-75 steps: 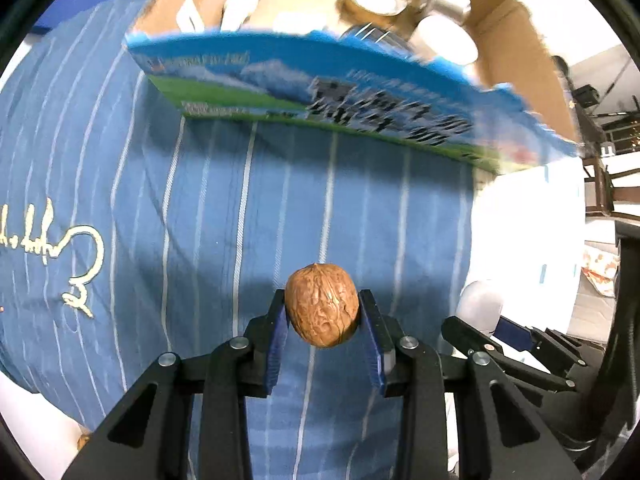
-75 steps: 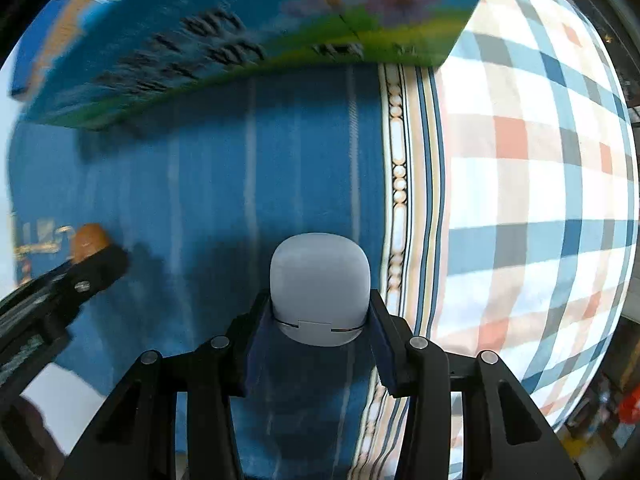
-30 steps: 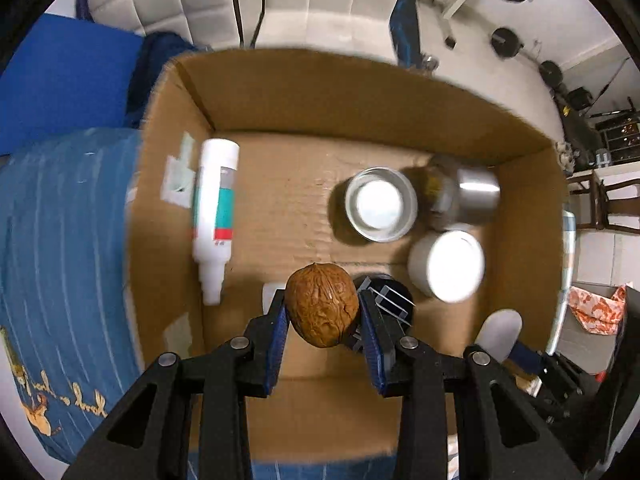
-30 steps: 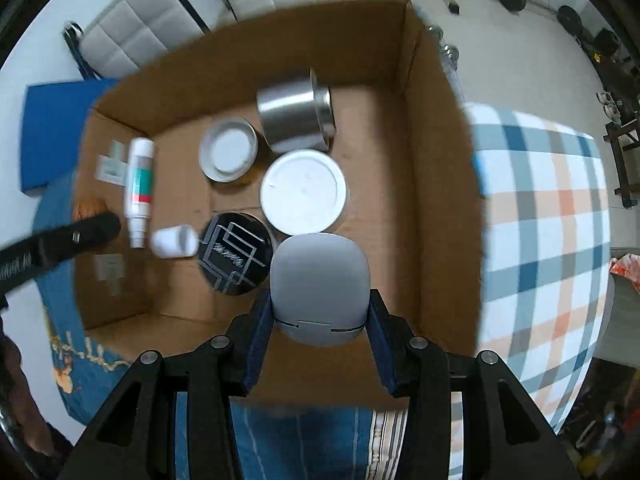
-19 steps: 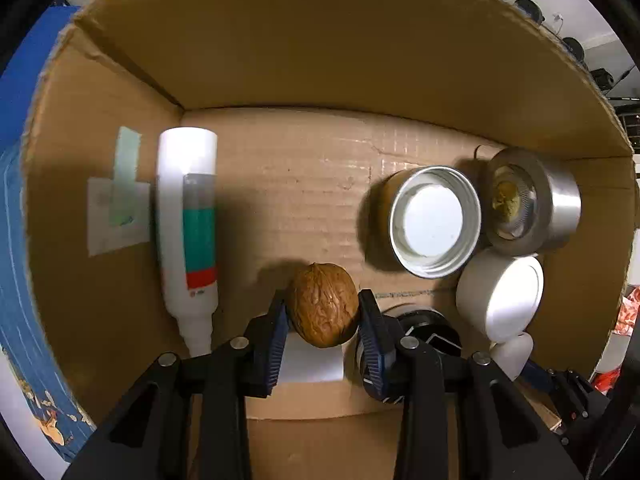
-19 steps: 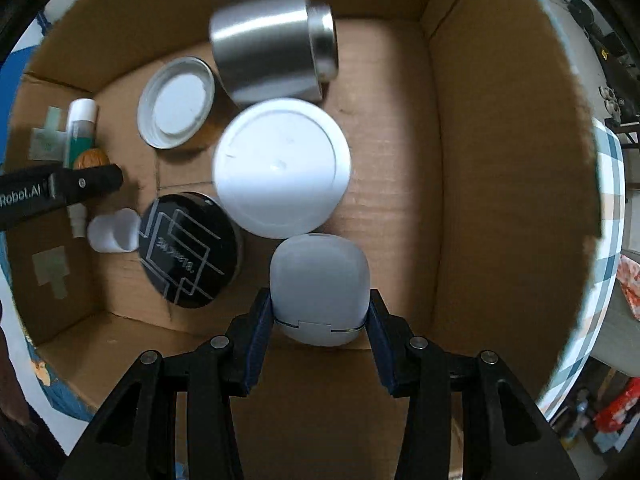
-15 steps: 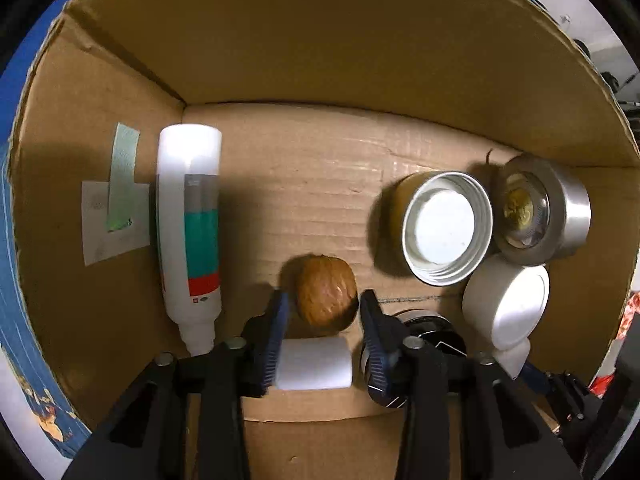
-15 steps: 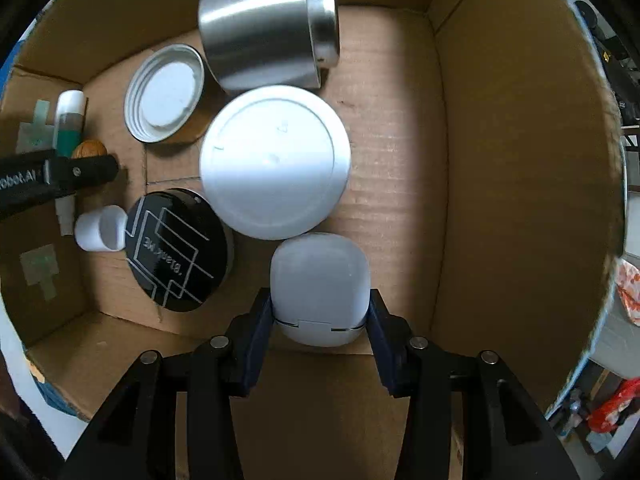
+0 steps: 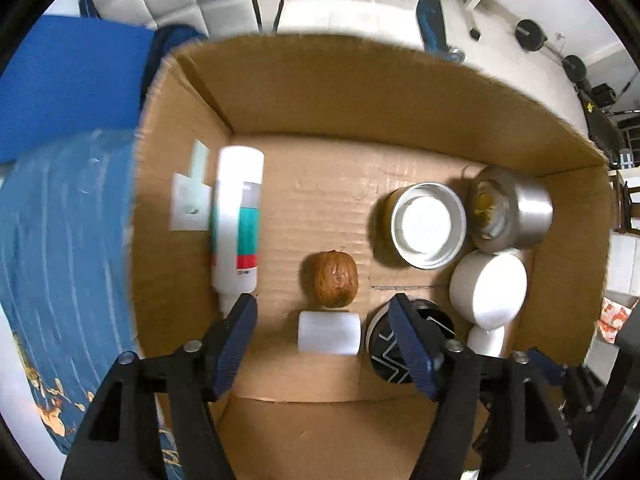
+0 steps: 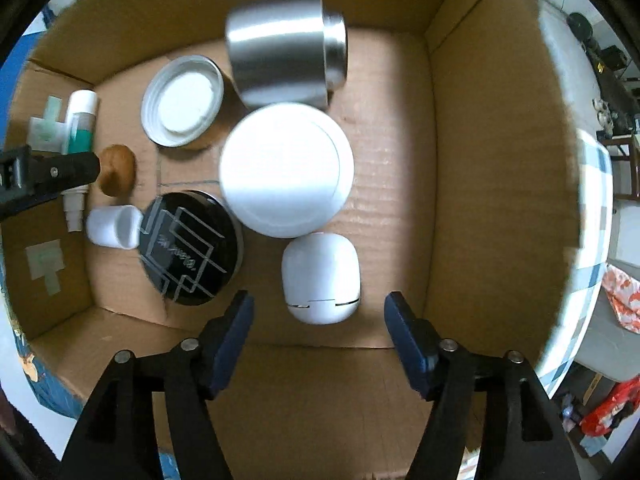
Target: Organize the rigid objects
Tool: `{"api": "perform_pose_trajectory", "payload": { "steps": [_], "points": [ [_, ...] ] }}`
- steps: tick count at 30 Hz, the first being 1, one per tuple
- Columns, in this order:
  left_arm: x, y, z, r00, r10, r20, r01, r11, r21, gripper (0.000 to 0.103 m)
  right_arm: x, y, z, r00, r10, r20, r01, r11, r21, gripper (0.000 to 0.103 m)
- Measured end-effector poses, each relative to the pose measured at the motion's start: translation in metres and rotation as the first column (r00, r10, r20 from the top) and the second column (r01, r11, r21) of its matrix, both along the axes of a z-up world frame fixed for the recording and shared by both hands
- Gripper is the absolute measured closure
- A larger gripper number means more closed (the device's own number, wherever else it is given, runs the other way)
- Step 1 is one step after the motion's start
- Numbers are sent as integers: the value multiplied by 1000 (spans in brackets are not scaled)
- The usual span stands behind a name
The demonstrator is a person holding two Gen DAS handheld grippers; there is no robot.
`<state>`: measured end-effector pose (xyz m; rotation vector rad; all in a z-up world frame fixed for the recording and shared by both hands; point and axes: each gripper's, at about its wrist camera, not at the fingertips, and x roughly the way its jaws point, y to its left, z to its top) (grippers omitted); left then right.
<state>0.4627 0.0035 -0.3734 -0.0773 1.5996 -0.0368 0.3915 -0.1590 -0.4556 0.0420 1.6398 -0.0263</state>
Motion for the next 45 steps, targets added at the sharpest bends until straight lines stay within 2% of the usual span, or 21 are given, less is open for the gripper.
{"api": "perform_pose_trajectory", "payload": {
  "steps": [2, 5, 7, 11, 25, 29, 37, 45],
  "points": [
    [-13, -4, 15, 999, -7, 37, 8, 1000, -10, 23, -1, 2, 11, 1000, 6, 28, -6, 1000, 2, 28],
    [-23, -5, 34, 997, -16, 78, 16, 1000, -1, 17, -6, 8, 29, 997, 12, 75, -13, 1000, 5, 16],
    [-35, -3, 48, 994, -24, 108, 23, 1000, 14, 9, -10, 8, 40, 995, 13, 99, -14, 1000, 12, 11],
    [-43, -8, 68, 990, -23, 142, 22, 1000, 9, 0, -19, 7, 58, 991, 7, 136, -10, 1000, 22, 0],
    [-103, -9, 120, 970, 10, 241, -6, 1000, -17, 0, -69, -14, 114, 971, -11, 238, 1, 999, 43, 0],
    [-134, -12, 155, 950, 15, 313, -13, 1000, -8, 0, -93, -18, 141, 954, -13, 299, -2, 999, 51, 0],
    [-207, -13, 241, 886, 16, 463, -21, 1000, 6, 0, -175, -29, 222, 894, -8, 448, -18, 998, 54, 0],
    [-260, -14, 292, 849, 13, 528, -19, 1000, 7, 0, -243, -42, 291, 847, -29, 530, -32, 994, 105, 0]
  ]
}}
